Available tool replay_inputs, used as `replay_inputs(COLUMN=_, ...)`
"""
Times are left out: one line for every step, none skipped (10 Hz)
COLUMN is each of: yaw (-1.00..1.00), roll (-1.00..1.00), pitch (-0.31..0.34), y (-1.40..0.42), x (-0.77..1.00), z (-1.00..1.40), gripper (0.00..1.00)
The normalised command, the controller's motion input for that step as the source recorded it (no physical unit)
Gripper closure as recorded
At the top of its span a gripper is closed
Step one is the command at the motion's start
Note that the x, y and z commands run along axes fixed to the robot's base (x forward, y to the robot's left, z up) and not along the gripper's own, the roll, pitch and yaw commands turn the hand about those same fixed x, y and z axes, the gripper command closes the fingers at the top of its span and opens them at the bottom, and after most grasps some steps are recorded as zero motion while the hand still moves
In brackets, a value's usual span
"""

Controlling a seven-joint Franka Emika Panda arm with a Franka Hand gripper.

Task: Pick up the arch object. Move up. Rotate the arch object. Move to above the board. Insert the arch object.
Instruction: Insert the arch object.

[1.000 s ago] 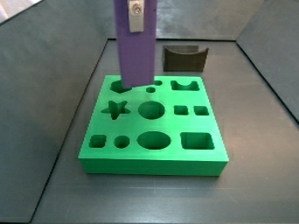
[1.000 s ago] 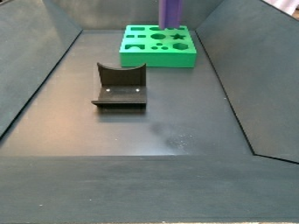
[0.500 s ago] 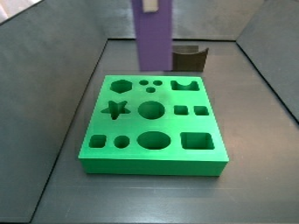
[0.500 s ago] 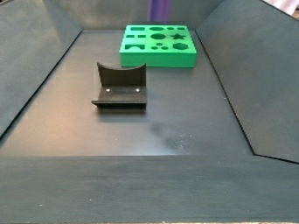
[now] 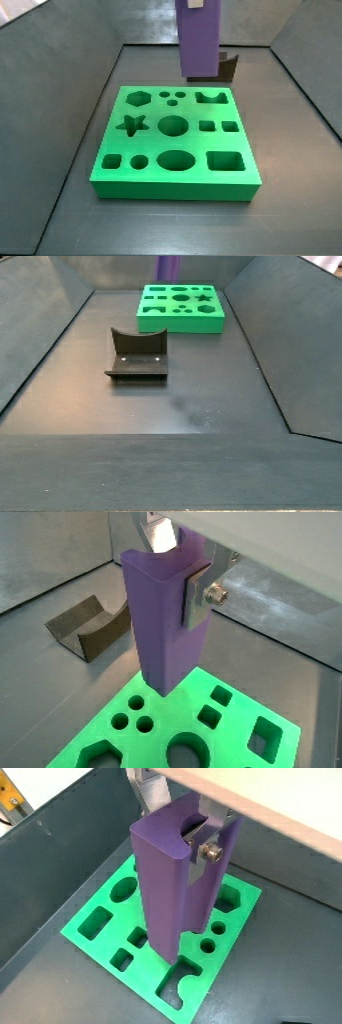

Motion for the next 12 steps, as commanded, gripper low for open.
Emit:
replay_inputs(yaw=0.48, roll=0.07, pitch=0.219, y=0.23, x=0.22, z=-0.32, gripper=1.00)
replay_inputs(yaw=0.66, roll=0.15, pitch=0.229, y=0.12, x=0.00, z=-0.29, gripper=1.00)
replay_inputs(yaw=0.67, roll=0.18, pitch=0.230, y=0.09, x=0.00, z=-0.24, gripper=1.00)
replay_inputs(yaw=0.56, roll=0.12, pitch=0.274, y=0.19, x=0.14, z=-0.29, gripper=1.00)
replay_inputs(yaw=0.00, roll=-0.02, pitch=0.000, y=0.00, x=0.09, z=-0.01, gripper=1.00)
replay_inputs(yaw=-0.02, roll=0.00, pitch=-0.009, y=0.01, x=0.06, z=0.00, gripper=1.00)
replay_inputs(yaw=-0.23, roll=0.00, pitch=0.000, y=0.10, x=0.52, z=-0.07, gripper=1.00)
replay_inputs(yaw=-0.28, roll=0.02, pitch=0.110, y=0.24, x=0.82, z=-0.26, gripper=1.00)
replay_inputs(yaw=-0.25, roll=0.04, pitch=0.139, y=0.21, x=0.71, z=-0.34, gripper=1.00)
replay_inputs(yaw=-0.12, roll=0.03, pitch=0.157, y=0.11, x=0.47, z=-0.28, gripper=1.00)
replay_inputs(yaw=0.00, roll=0.00, pitch=0.076, y=0.00, x=0.15, z=-0.15, gripper=1.00)
replay_inputs(yaw=0.31, roll=0.02, pitch=0.204, y=-0.03, x=0.18, z=-0.23, gripper=1.00)
